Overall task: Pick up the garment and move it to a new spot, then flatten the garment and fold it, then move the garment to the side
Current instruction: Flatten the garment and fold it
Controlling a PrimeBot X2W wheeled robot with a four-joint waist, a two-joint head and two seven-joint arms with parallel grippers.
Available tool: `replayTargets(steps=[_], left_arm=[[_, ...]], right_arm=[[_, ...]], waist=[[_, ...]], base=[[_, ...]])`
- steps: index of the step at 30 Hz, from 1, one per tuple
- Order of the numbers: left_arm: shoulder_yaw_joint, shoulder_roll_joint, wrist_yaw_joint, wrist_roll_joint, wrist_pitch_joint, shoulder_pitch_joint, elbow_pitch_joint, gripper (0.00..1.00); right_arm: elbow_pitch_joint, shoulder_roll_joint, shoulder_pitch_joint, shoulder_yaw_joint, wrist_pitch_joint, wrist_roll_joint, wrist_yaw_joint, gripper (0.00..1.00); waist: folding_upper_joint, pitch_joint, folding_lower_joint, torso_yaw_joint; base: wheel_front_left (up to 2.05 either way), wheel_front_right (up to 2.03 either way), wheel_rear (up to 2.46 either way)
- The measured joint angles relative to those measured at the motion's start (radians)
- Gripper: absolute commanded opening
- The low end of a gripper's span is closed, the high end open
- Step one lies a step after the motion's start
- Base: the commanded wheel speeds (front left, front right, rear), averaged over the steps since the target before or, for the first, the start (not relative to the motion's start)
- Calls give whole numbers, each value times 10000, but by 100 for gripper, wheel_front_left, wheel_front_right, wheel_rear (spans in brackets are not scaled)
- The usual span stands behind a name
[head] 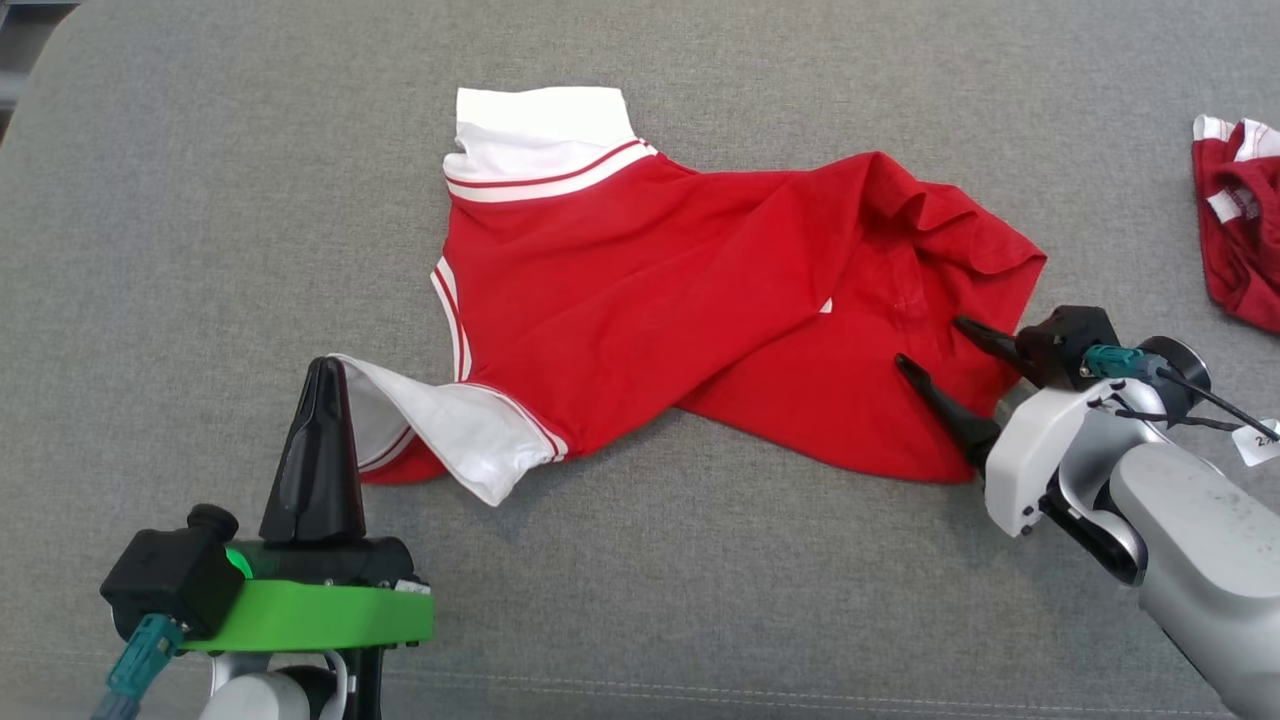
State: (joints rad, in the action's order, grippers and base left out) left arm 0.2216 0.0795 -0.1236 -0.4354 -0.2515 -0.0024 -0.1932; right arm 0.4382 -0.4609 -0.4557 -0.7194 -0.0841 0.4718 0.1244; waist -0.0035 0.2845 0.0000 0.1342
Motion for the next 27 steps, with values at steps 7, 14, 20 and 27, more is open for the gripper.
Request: replayTargets(steps=[7, 14, 20, 27], left_arm=[[107, -13, 0, 4, 0, -196, 88, 0], [90, -35, 0, 4, 0, -204, 180, 0], [-52, -44, 0, 4, 0, -205, 226, 0], [-437, -33, 0, 15, -2, -235, 249, 0]], right_arm=[[163, -199, -412, 0, -42, 48, 0, 100], [284, -255, -509, -337, 61, 148, 0, 60], [276, -196, -682, -520, -33, 201, 0, 0], [-113, -121, -1014, 10, -980, 443, 0, 0]], waist=[[0, 161, 0, 252], [0, 278, 0, 510], [0, 288, 0, 556], [0, 100, 0, 244]], base=[[0, 0, 0], [0, 0, 0], [0, 0, 0], [0, 0, 0]])
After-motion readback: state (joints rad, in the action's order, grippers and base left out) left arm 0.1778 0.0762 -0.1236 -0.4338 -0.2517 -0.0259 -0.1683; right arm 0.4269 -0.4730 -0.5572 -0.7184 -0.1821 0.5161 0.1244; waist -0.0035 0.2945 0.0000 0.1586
